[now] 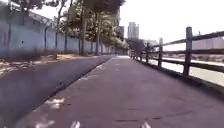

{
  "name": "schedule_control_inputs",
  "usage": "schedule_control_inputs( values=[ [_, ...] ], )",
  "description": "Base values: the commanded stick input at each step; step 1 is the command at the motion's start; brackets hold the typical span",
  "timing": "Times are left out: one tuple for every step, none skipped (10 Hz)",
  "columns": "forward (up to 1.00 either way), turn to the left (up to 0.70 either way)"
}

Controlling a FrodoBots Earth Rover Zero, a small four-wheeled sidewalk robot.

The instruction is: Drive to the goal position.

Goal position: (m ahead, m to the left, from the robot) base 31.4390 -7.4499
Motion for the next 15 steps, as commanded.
schedule_control_inputs(
  values=[
    [1.00, -0.01],
    [1.00, 0.00],
    [1.00, 0.00],
    [1.00, 0.00],
    [1.00, 0.00],
    [1.00, 0.00],
    [1.00, 0.00],
    [1.00, 0.00],
    [1.00, 0.00],
    [1.00, 0.00],
    [1.00, 0.00],
    [1.00, 0.00],
    [1.00, 0.00],
    [1.00, 0.00],
    [1.00, 0.00]
  ],
)
